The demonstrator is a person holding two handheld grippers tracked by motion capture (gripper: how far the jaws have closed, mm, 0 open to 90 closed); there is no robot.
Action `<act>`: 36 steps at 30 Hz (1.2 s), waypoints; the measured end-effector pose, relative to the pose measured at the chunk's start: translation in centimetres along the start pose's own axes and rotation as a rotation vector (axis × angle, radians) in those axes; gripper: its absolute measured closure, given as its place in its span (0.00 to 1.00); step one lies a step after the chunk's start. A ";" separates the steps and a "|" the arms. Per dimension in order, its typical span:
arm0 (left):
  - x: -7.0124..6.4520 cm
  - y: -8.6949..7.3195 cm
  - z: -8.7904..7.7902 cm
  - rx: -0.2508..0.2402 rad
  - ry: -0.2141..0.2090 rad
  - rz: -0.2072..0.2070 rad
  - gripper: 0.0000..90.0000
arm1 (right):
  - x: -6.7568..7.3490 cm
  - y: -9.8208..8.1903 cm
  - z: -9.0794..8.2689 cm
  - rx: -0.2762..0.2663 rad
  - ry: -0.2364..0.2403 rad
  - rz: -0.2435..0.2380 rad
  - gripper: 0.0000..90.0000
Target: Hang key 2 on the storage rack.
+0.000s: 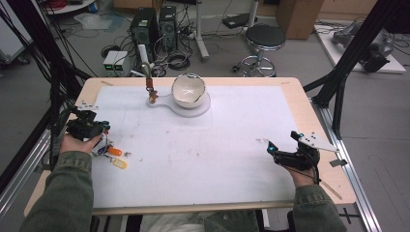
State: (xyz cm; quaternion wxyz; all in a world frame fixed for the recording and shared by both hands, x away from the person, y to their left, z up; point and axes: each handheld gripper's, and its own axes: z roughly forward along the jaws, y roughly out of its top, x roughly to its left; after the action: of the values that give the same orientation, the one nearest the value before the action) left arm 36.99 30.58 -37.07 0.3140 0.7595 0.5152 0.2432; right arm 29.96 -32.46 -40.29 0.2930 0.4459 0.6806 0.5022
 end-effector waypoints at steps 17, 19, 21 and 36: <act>1.0 1.7 -1.6 -0.073 -0.012 -0.068 0.97 | 0.1 -0.1 0.1 0.006 0.005 -0.010 0.01; 0.9 2.0 -1.6 -0.081 -0.014 -0.076 0.97 | 0.1 -0.1 0.2 0.006 0.010 -0.010 0.01; 0.8 2.3 -1.6 -0.085 -0.010 -0.074 0.97 | 0.2 -0.1 0.2 0.005 0.012 -0.009 0.01; -0.1 5.4 -2.1 -0.146 -0.020 -0.149 0.97 | 0.1 -0.1 0.0 -0.010 0.020 -0.005 0.01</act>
State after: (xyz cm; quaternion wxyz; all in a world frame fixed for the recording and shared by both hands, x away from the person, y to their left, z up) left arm 38.94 29.51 -31.71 0.3909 0.6965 0.5480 0.2486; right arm 29.89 -32.36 -40.42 0.2895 0.4379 0.6821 0.5091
